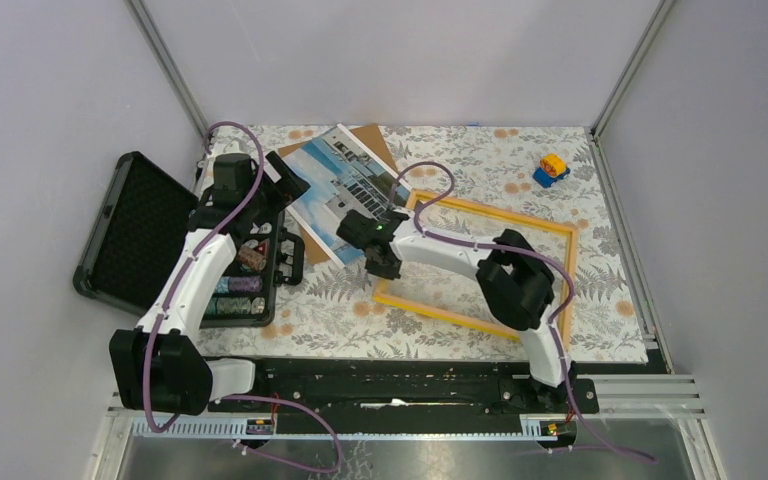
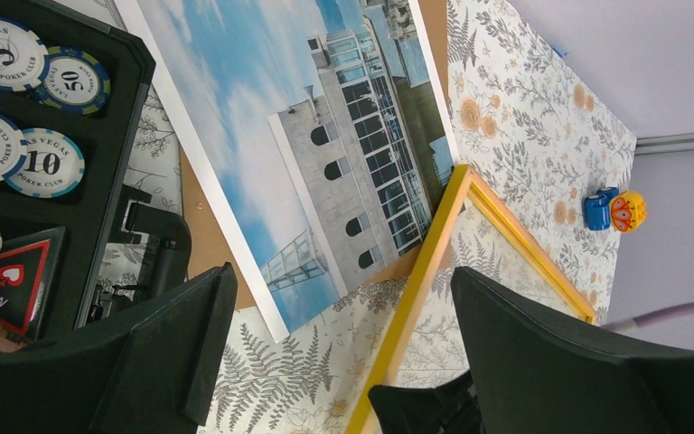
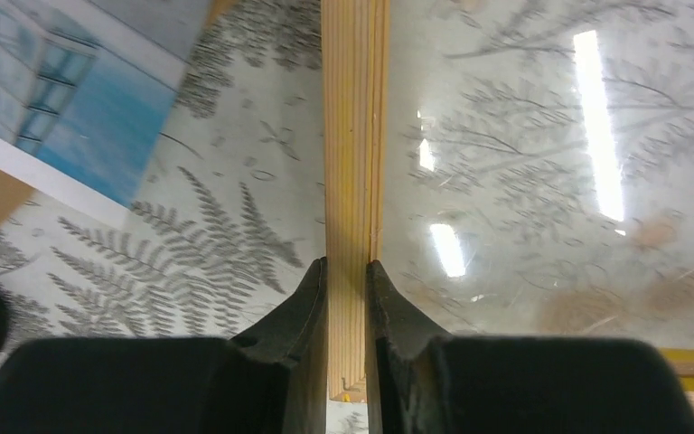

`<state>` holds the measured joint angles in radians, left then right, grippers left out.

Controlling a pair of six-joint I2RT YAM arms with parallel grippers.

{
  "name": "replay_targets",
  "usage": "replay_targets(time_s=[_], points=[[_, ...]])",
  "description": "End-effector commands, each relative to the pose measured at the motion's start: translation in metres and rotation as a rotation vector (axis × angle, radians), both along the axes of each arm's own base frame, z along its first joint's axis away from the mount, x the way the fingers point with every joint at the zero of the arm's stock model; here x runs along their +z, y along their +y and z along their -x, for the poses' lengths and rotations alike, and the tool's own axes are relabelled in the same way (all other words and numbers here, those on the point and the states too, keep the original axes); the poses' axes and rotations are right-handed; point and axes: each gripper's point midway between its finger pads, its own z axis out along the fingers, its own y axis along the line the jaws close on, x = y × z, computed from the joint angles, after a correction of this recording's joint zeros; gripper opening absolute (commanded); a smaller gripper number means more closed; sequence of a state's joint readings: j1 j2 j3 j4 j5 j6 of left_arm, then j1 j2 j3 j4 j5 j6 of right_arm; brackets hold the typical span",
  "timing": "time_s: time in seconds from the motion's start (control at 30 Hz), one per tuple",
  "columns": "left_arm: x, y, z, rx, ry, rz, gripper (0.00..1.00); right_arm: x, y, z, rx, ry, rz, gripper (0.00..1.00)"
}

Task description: Put the photo into the frame

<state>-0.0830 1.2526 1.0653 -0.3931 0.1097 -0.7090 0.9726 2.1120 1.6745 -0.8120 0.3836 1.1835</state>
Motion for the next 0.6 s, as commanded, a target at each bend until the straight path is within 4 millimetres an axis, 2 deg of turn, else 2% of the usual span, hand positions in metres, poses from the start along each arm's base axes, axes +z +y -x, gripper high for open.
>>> replay_targets(time_s=[0.0,0.17,0.27,0.4,0.57], points=[[0.021,-0.004,-0.01,-0.014,-0.072,0.029,0.96,0.022,-0.037,0.013,0.026,-0.038,0.072,0.0],[0.019,-0.003,-0.01,-0.01,-0.069,0.025,0.96,0.015,-0.071,0.018,0.094,-0.068,0.175,0.0],[0.017,-0.006,-0.011,-0.021,-0.065,0.039,0.96,0.012,-0.081,0.015,0.124,-0.09,0.182,0.0],[0.016,-0.007,-0.011,-0.025,-0.061,0.039,0.96,-0.004,-0.089,0.005,0.14,-0.079,0.09,0.0],[0.012,-0.005,-0.012,-0.017,-0.057,0.022,0.96,-0.007,-0.105,-0.006,0.082,-0.084,0.068,0.0]])
